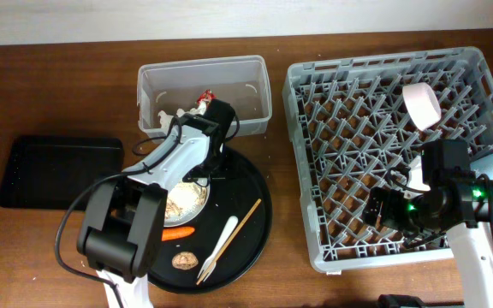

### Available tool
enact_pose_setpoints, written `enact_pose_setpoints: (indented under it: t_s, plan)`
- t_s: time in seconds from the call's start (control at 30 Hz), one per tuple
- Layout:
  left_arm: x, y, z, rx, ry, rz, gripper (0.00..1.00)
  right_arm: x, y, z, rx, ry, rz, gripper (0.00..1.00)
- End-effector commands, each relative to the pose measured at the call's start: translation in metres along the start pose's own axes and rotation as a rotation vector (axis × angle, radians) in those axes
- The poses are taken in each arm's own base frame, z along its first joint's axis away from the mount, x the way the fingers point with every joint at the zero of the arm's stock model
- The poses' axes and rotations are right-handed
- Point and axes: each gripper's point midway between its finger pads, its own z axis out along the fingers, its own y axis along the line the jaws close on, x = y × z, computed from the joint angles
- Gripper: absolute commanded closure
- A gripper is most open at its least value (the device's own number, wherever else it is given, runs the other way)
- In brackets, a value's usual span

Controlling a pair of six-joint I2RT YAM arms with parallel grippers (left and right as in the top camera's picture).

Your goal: Sort waste into correct bins and load items into the dishwasher rack

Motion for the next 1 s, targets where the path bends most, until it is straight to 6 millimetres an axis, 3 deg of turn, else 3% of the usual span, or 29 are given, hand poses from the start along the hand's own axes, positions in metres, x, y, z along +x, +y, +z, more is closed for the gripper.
enact_pose_setpoints:
  t_s: [0.0,0.03,0.27,0.3,0.5,0.53,0.6,0.67,0.97]
  plan:
    - [0.0,0.006,0.016,-0.046,0.019,-0.022,0.11,0.002,0.003,0.001,-0.014,0.001,-0.018,0.01]
    - [0.001,0.007,0.016,-0.047,0.02,-0.022,0.11,0.002,0.003,0.001,-0.014,0.001,-0.018,0.01]
    - [0.004,0.008,0.016,-0.053,0.035,-0.021,0.53,0.002,0.003,0.001,-0.014,0.001,-0.018,0.01]
    - [0.006,0.009,0.016,-0.056,0.042,-0.021,0.64,0.002,0.003,0.001,-0.014,0.001,-0.018,0.01]
    - [0.008,0.01,0.016,-0.06,0.052,-0.021,0.81,0.002,0.003,0.001,-0.014,0.001,-0.018,0.01]
    - [0.008,0.01,0.016,-0.06,0.052,-0.021,0.88,0.002,0.003,0.001,-0.014,0.001,-0.018,0.01]
    - [0.008,0.01,0.016,-0.06,0.052,-0.021,0.9,0.002,0.003,0.001,-0.014,0.0,-0.018,0.01]
    - [0.008,0.01,0.016,-0.061,0.051,-0.021,0.99,0.002,0.003,0.001,-0.014,0.0,-0.018,0.01]
    - [0.021,0.016,0.006,-0.09,0.096,0.005,0.99,0.002,0.003,0.001,-0.013,0.0,-0.018,0.01]
